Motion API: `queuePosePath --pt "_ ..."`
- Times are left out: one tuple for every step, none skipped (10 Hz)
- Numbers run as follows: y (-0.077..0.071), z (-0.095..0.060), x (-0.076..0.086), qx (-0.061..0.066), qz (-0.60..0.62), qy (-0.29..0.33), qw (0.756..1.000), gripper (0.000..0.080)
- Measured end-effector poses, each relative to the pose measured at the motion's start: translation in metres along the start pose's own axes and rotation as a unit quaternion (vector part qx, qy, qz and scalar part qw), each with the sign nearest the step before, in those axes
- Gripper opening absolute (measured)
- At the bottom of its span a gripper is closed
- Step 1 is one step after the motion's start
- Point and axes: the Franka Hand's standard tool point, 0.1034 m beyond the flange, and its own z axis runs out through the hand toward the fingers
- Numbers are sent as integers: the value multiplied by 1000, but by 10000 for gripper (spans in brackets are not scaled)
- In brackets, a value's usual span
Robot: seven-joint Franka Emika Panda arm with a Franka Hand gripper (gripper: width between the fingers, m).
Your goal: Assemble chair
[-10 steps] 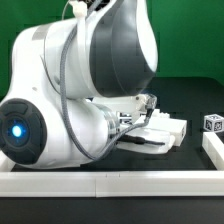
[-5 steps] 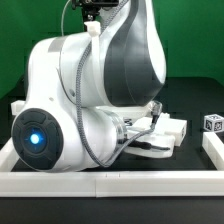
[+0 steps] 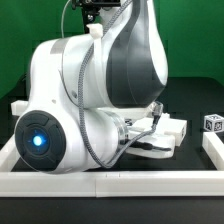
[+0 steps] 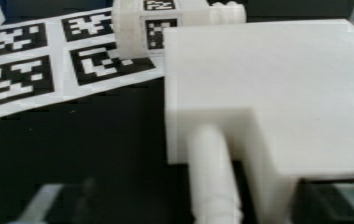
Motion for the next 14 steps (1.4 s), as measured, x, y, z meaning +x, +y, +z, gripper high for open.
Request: queuePosePath --pt "0 0 0 0 0 0 1000 454" --pt "0 0 0 0 0 0 1000 243" --pt "0 1 0 0 0 -1 1000 110" --pt "0 1 0 0 0 -1 1000 110" --pt "0 1 0 0 0 -1 1000 110" --pt "0 0 0 0 0 -1 1000 110" --pt "-3 -5 -2 -1 -2 2 1000 111" --pt "-5 -15 -12 -3 -2 -7 1000 111" --pt "-8 -29 -21 -6 -6 -10 1000 111" --pt "-13 -43 -29 -6 -12 0 1000 111" --pt "-16 -55 -40 -5 -19 12 1000 111" --pt "-20 -69 -55 -7 -31 27 999 111" --pt "-29 -83 -73 -8 -61 62 996 111" --pt "-35 -88 -77 -4 -74 115 991 111"
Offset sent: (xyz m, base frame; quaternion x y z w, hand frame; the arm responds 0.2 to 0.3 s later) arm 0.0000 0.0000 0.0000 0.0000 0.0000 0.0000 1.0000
